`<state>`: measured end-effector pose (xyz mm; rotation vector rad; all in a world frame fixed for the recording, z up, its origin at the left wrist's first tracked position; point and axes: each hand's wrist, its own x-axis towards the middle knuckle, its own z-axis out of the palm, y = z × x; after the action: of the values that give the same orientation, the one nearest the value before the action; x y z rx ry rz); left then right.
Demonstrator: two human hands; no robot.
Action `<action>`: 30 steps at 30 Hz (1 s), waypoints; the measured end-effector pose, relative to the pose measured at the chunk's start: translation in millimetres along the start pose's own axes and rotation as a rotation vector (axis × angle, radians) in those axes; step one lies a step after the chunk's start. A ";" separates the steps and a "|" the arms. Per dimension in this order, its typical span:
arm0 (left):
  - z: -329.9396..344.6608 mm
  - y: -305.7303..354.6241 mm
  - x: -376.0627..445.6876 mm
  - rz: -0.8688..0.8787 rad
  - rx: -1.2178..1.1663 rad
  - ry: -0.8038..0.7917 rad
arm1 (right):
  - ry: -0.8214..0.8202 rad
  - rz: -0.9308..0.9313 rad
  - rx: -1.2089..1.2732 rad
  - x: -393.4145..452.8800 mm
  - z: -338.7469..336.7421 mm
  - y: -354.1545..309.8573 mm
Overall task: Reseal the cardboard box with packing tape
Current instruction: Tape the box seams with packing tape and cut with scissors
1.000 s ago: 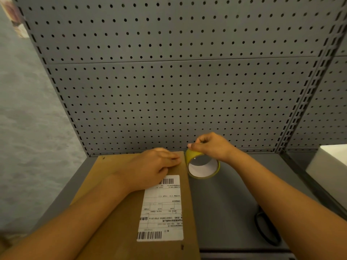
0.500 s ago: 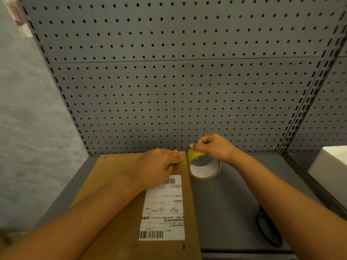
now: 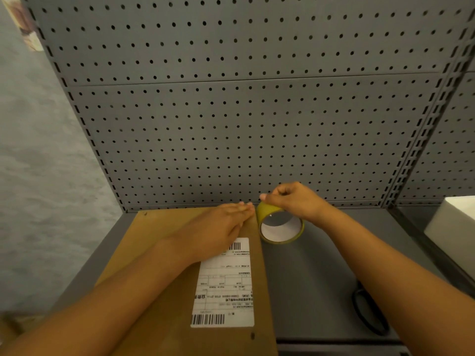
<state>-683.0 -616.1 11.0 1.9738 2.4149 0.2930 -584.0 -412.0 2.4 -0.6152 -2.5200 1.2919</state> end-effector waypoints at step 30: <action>4.8 -10.0 -6.7 0.026 -0.112 0.001 | 0.031 0.054 0.232 -23.3 -30.7 47.0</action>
<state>-690.7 -623.8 4.1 1.9598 2.3193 0.4200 -539.2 -376.7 -18.7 -0.6491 -2.2971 1.5524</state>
